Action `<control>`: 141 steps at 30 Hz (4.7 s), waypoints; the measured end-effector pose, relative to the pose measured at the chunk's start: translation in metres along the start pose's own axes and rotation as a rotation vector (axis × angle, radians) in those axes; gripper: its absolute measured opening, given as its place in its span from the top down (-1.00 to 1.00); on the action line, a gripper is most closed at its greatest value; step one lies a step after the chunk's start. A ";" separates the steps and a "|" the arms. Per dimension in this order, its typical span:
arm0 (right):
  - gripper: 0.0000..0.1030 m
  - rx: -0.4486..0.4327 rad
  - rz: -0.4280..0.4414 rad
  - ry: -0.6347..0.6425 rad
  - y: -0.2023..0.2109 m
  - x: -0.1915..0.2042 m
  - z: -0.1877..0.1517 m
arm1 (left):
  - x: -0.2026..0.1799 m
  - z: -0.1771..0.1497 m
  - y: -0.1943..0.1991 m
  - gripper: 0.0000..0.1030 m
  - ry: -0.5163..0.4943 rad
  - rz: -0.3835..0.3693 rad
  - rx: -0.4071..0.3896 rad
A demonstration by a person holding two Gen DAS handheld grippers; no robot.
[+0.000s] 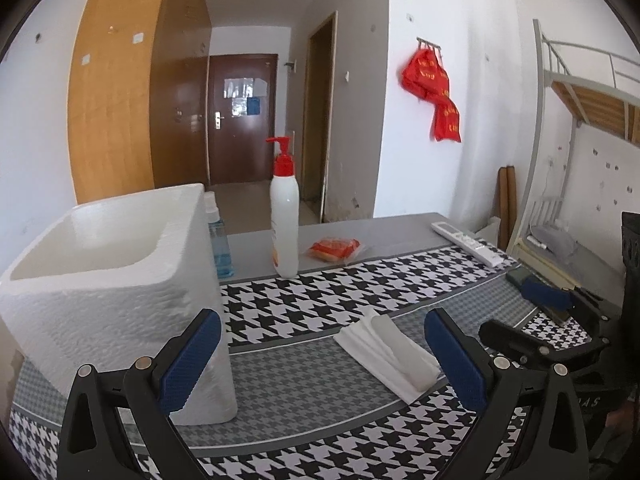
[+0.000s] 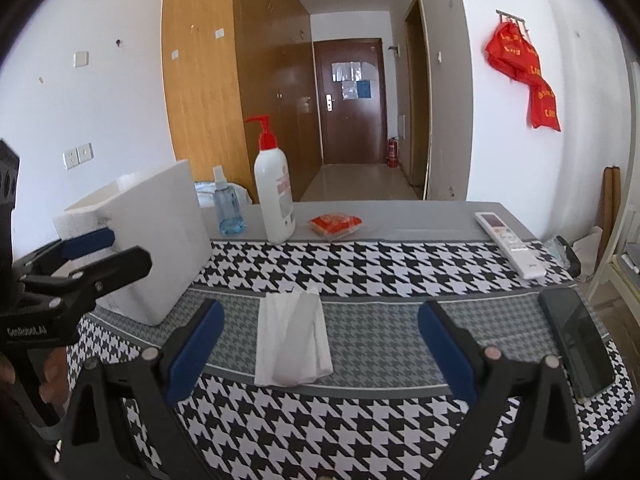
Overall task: Organize soft objects
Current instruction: 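Move both open tools toward the white tissue packet on the table, then close the right tool on the tissue packet's edge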
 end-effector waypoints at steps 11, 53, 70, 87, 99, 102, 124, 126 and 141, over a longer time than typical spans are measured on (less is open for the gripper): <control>-0.59 0.065 0.017 0.020 -0.020 -0.004 -0.008 | -0.010 0.006 -0.027 -0.98 -0.034 -0.012 0.078; -0.21 0.232 0.076 0.092 -0.063 0.023 -0.028 | 0.005 -0.028 -0.083 -0.98 -0.018 0.027 0.177; 0.36 0.322 0.100 0.135 -0.087 0.033 -0.037 | 0.002 -0.032 -0.079 -0.98 -0.034 0.016 0.178; 0.70 0.332 0.168 0.070 -0.084 0.024 -0.035 | 0.004 -0.032 -0.076 -0.98 -0.011 0.000 0.163; 0.70 0.319 0.205 -0.032 -0.064 0.000 -0.032 | 0.000 -0.033 -0.077 -0.98 -0.013 -0.034 0.166; 0.69 0.321 0.208 -0.040 -0.062 -0.005 -0.031 | 0.000 -0.033 -0.077 -0.98 -0.015 -0.034 0.166; 0.45 0.349 0.037 0.100 -0.085 0.002 -0.035 | 0.002 -0.032 -0.074 -0.98 -0.012 -0.031 0.164; 0.45 0.354 0.046 0.109 -0.087 0.004 -0.035 | 0.001 -0.032 -0.074 -0.98 -0.015 -0.032 0.166; 0.77 0.323 0.200 0.008 -0.069 -0.003 -0.022 | -0.006 -0.035 -0.079 -0.98 -0.032 -0.061 0.187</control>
Point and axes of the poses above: each gripper's, at about its wrist camera, not at the fingertips, and y roughly against the way its jaws point, x to its left, z to its top, the point moved 3 cm from there along -y, roughly the way its jaws point, and after that the axes turned 12 degrees about -z, right-handed, at the moved point
